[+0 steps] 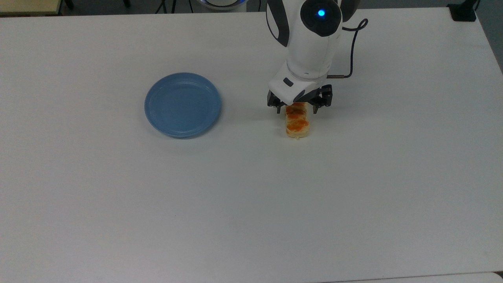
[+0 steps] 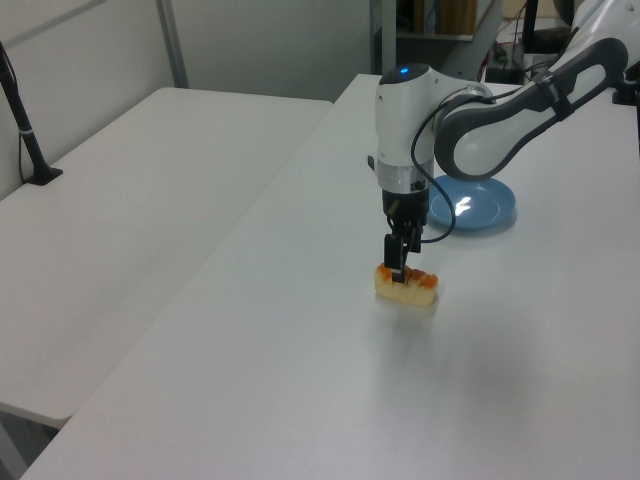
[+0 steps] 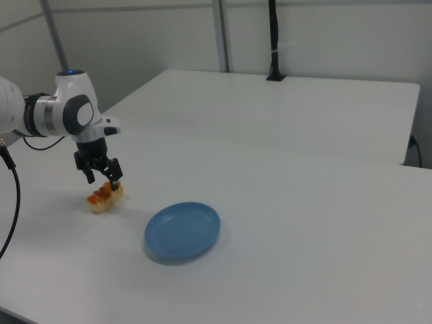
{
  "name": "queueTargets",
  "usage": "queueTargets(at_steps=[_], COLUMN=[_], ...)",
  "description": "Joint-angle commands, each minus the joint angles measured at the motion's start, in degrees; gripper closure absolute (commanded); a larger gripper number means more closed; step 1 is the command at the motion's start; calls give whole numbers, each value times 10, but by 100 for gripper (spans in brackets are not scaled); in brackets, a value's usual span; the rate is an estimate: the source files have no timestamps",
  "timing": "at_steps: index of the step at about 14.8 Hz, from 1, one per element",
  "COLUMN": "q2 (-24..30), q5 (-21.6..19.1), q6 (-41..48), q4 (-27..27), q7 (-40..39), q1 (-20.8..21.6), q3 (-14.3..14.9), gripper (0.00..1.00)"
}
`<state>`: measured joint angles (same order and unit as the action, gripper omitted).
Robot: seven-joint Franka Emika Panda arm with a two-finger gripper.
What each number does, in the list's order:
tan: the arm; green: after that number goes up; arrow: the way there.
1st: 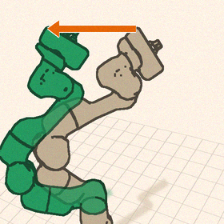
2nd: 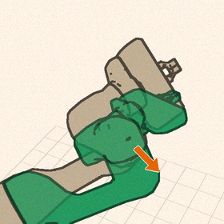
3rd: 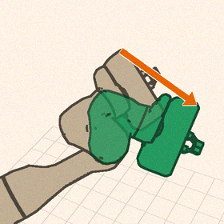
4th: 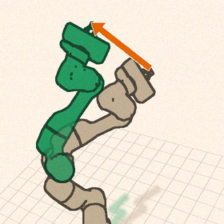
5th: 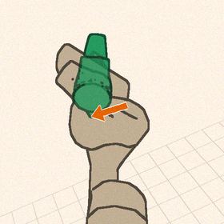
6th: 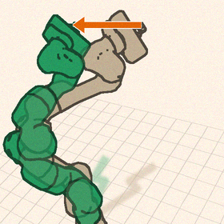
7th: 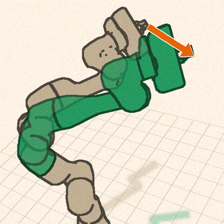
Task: Put the bread on the table
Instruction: 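Lower the bread roll onto the table and open the gripper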
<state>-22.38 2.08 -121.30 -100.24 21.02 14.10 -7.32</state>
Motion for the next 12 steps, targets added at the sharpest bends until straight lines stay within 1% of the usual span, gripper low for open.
queueTargets(at_steps=[1,5,6,7,8,9,11,12], q2=[80,173,194,212,235,254,271,275], q5=[3,4,3,2,-1,-3,-5,-6], q6=[86,148,160,173,189,193,228,268], q4=[6,7,7,7,7,8,17,35], q7=[-12,-11,-11,-12,-15,-34,-105,-180], q1=[-27,-85,-102,-115,-118,-118,-118,-119], q3=[4,7,13,27,54,72,99,117], gripper=[0,0,0,0,0,0,0,0])
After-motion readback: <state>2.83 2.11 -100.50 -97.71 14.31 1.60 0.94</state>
